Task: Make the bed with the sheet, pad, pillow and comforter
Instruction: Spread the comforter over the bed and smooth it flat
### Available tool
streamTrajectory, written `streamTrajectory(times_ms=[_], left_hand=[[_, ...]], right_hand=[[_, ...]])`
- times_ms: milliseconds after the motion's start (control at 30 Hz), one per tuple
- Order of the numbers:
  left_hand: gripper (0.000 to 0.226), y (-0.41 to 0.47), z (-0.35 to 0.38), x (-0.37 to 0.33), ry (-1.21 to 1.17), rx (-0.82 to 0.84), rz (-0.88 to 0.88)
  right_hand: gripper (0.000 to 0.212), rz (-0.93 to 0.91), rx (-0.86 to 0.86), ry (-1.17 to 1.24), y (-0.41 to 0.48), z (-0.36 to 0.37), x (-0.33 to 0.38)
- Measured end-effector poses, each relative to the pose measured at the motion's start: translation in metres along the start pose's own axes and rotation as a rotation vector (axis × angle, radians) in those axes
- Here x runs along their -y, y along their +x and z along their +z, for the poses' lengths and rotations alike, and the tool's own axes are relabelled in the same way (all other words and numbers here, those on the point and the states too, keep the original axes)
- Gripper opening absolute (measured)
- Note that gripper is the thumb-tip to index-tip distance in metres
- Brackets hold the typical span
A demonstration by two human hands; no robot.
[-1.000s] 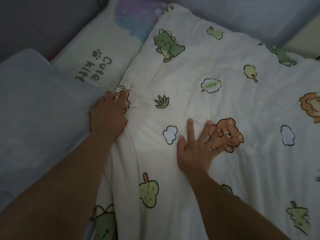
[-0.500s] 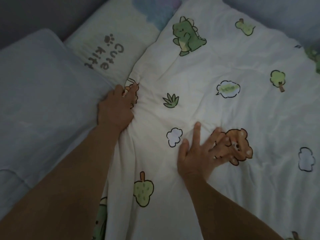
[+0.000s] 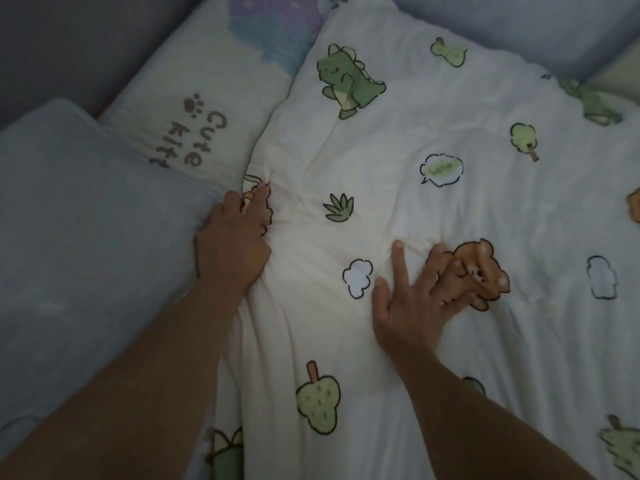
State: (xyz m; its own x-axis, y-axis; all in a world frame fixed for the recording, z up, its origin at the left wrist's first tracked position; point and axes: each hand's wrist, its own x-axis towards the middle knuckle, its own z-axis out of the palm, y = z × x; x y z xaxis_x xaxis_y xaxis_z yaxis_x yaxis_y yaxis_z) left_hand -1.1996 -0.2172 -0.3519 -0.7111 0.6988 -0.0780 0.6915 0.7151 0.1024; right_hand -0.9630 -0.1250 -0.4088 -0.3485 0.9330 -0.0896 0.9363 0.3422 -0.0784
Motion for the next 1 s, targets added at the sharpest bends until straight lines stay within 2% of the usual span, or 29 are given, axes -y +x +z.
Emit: streamTrajectory(times_ms=[200,533,700,800,900,1000], left_hand=[[0.071,-0.001,-0.002,0.003,0.006,-0.002,0.026],[0.065,-0.004,0.001,0.004,-0.018,-0.102,0.100],[0.065,-0.007,-0.015,0.003,-0.080,-0.074,-0.001],[0.063,-0.005,-0.026,0.013,-0.202,-0.038,-0.045],[0.089,-0.007,-0.037,0.025,-0.506,0.155,-0.063],[0.101,-0.019,-0.042,0.032,-0.695,0.170,-0.061]], right_hand=[[0.062,0.008,-0.019,-0.020,-0.002,0.001,0.000],[0.058,-0.008,-0.019,0.031,-0.002,-0.003,-0.003],[0.056,-0.007,0.000,0.030,-0.003,-0.005,-0.008],[0.056,-0.009,0.076,0.032,0.001,-0.007,-0.008],[0.057,-0.010,0.233,0.069,0.000,-0.024,-0.010],[0.056,-0.051,0.303,0.078,-0.019,-0.048,-0.016]])
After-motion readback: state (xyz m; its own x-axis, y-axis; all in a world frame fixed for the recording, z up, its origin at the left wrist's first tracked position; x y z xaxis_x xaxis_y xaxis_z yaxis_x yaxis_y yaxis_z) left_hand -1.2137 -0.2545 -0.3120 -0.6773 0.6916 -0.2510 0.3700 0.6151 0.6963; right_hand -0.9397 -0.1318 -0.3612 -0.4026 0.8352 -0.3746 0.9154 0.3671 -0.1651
